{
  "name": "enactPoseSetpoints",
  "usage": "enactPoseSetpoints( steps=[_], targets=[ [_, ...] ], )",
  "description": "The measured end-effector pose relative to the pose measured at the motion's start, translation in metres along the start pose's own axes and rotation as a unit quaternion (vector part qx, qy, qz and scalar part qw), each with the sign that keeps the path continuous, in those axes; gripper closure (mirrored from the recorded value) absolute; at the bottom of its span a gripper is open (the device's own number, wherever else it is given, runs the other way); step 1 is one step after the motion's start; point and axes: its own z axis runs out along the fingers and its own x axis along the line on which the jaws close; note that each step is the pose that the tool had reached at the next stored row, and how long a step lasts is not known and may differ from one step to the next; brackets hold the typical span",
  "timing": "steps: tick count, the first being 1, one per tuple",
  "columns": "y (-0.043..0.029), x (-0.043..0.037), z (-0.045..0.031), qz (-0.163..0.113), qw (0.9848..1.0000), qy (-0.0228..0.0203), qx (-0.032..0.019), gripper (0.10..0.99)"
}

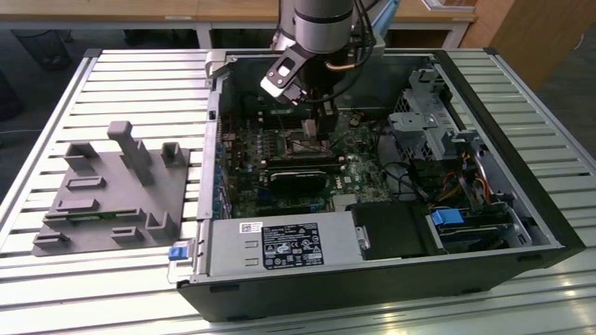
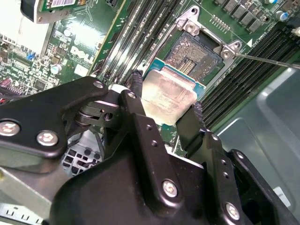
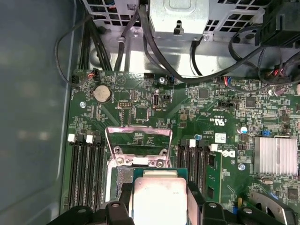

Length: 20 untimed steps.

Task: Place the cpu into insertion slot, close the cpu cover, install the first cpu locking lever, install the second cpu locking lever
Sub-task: 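Place the cpu into insertion slot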

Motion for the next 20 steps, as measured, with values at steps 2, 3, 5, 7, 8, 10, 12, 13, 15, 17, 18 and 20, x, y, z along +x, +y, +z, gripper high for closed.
enactPoseSetpoints(
  steps=[2, 3, 5, 7, 8, 10, 12, 13, 15, 17, 18, 20],
  targets=[
    [-0.001, 0.0, 0.0035, 0.0, 1.0, 0.0, -0.0002, 0.545],
    [-0.0016, 0.0004, 0.0052, 0.0, 1.0, -0.0001, -0.0002, 0.545],
    [-0.0022, 0.0033, 0.0087, 0.0, 1.0, -0.0005, -0.0001, 0.545],
    [-0.0031, 0.0057, 0.0124, 0.004, 1.0, -0.0005, -0.0003, 0.545],
    [-0.0033, 0.0068, 0.014, 0.005, 1.0, -0.0007, -0.0002, 0.545],
    [-0.0035, 0.0086, 0.0174, 0.005, 1.0, -0.0009, -0.0002, 0.545],
    [-0.0041, 0.0106, 0.0202, 0.006, 1.0, -0.0008, -0.0003, 0.545],
    [-0.0048, 0.0111, 0.0214, 0.007, 1.0, -0.0009, -0.0004, 0.545],
    [-0.0062, 0.0125, 0.0235, 0.011, 0.9999, -0.0013, -0.0005, 0.545],
    [-0.008, 0.0136, 0.0257, 0.018, 0.9998, -0.0019, -0.0007, 0.545],
    [-0.0091, 0.0144, 0.027, 0.021, 0.9998, -0.0022, -0.0007, 0.545],
    [-0.0108, 0.016, 0.0296, 0.025, 0.9997, -0.0025, -0.0008, 0.545]
  ],
)
